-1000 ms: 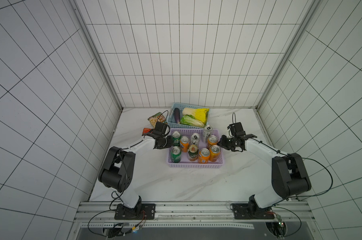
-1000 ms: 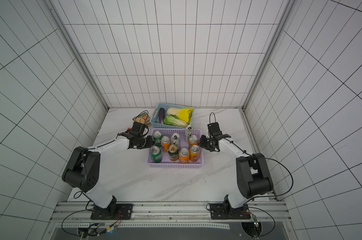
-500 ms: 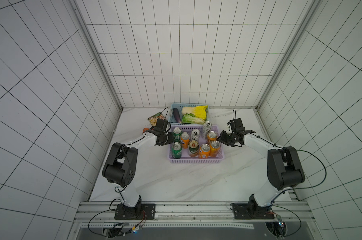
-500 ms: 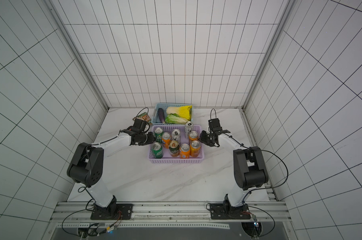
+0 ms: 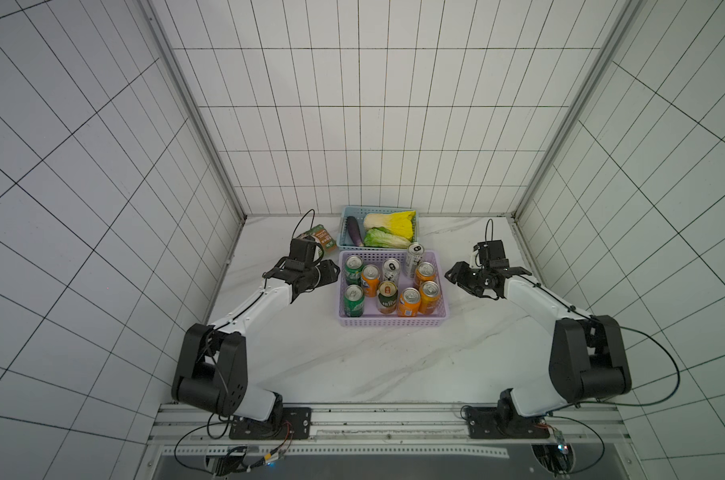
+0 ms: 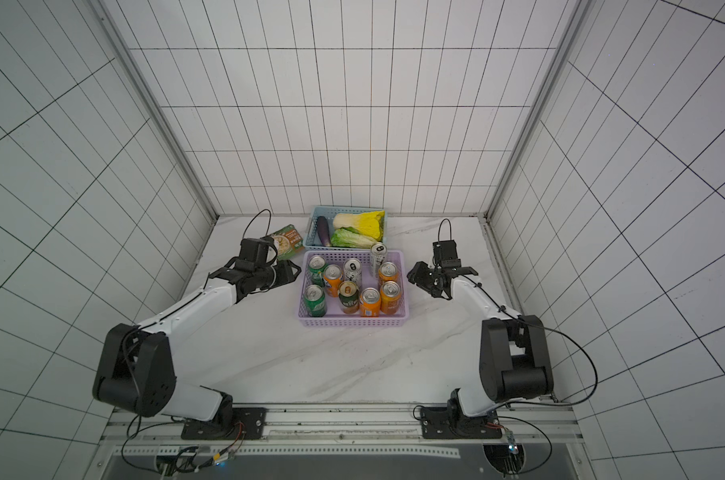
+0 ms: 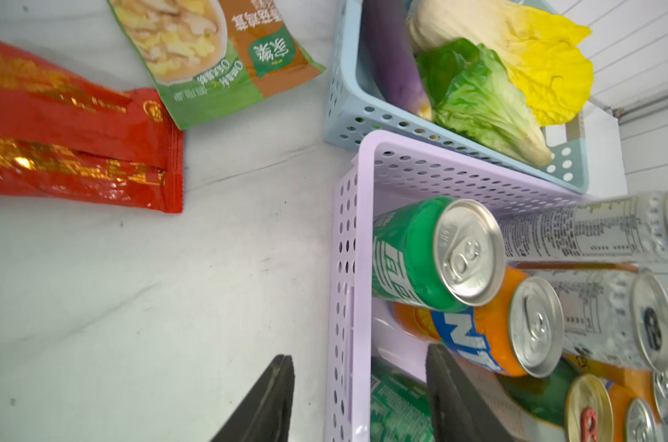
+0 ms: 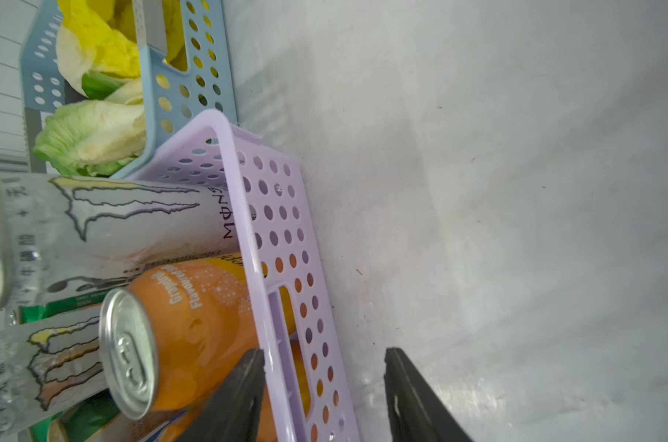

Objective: Take out the drinks from the basket
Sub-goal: Move the basket to the center of the board, then pick up the drink from the basket.

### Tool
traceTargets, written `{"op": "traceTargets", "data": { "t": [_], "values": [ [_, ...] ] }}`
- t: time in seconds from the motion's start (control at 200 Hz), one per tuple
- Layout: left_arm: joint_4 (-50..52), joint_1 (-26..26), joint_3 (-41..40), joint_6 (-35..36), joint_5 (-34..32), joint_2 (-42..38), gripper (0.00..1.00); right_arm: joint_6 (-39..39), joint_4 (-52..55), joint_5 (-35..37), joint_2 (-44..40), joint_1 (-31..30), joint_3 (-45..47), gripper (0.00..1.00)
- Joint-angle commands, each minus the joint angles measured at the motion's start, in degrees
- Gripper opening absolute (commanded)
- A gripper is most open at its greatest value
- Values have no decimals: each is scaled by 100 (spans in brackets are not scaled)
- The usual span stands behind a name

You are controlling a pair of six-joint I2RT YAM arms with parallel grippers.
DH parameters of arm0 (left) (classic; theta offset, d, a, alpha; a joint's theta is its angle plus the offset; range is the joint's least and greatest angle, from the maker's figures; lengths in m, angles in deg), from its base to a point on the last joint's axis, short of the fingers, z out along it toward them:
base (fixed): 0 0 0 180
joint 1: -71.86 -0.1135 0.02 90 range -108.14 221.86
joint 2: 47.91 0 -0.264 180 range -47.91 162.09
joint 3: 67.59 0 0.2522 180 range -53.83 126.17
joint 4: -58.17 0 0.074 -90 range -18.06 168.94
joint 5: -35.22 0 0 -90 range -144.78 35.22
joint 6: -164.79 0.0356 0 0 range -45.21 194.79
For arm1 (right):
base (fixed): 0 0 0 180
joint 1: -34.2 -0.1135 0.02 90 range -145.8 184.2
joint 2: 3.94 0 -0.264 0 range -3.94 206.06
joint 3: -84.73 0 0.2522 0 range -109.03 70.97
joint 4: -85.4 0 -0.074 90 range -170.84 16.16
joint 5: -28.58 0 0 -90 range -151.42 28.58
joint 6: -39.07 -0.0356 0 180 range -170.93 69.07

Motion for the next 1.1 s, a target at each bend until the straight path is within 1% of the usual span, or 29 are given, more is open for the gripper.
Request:
{"op": "traceTargets", "data": {
  "t": [0.0,0.1,0.19,0.285,0.455,0.725,0.94,1.094],
  "values": [
    [-5,33,-33,215,-2,-347,65,255,450,506,-525,89,256,61],
    [182,179,219,426,-109,-395,71,410,789,788,-975,114,273,69],
    [488,442,638,674,-456,-243,76,490,1044,996,-1363,121,290,75],
    [816,733,1117,893,-797,73,79,553,1220,1148,-1742,159,335,84],
    [1468,975,1979,1090,-1158,783,84,665,1459,1364,-2230,205,411,100],
    [2486,1247,3304,1302,-1777,1972,89,747,1596,1449,-2452,284,528,99],
    [2849,1270,4047,1367,-1690,2707,89,738,1597,1467,-2472,301,603,99],
    [3027,1274,4519,1369,-1756,3151,84,704,1582,1432,-2450,298,651,100]
  ]
}}
